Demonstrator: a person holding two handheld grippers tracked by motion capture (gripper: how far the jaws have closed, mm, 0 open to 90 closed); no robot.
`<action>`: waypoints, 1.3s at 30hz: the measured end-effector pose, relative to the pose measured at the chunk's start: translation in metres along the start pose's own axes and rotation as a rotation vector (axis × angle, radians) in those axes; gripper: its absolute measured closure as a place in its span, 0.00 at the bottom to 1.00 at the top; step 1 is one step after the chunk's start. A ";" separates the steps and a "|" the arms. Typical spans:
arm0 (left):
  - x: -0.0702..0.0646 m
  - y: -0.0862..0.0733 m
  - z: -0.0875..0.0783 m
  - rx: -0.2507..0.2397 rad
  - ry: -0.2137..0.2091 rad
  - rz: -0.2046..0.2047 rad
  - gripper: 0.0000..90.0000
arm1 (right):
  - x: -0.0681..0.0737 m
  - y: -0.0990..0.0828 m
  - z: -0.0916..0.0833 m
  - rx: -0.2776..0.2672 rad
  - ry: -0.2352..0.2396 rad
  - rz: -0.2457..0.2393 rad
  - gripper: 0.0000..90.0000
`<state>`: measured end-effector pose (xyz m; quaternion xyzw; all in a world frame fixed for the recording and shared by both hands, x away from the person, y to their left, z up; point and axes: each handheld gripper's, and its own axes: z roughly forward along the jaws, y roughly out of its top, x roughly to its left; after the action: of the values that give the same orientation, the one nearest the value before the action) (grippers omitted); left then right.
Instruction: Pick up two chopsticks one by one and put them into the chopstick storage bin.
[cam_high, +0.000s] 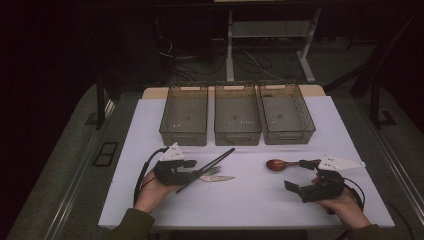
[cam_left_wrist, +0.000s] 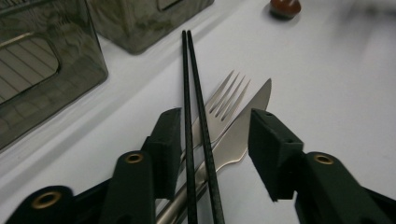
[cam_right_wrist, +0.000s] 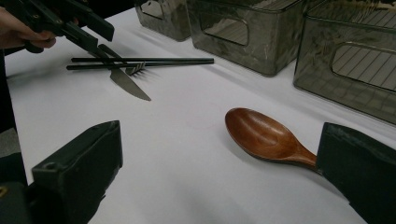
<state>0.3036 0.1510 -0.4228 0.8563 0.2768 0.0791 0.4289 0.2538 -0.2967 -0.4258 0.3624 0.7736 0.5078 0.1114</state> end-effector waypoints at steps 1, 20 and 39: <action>0.000 -0.001 0.001 0.007 0.005 0.004 0.65 | 0.000 0.000 0.000 0.000 0.001 -0.003 0.00; 0.004 -0.007 0.009 0.078 0.061 -0.004 0.83 | 0.000 -0.001 0.001 0.006 0.001 -0.005 0.00; 0.007 -0.010 0.016 0.091 0.066 -0.029 0.87 | 0.000 -0.001 0.001 0.005 0.000 -0.003 0.00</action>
<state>0.3112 0.1485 -0.4415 0.8677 0.3064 0.0885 0.3812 0.2545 -0.2962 -0.4269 0.3614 0.7753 0.5060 0.1111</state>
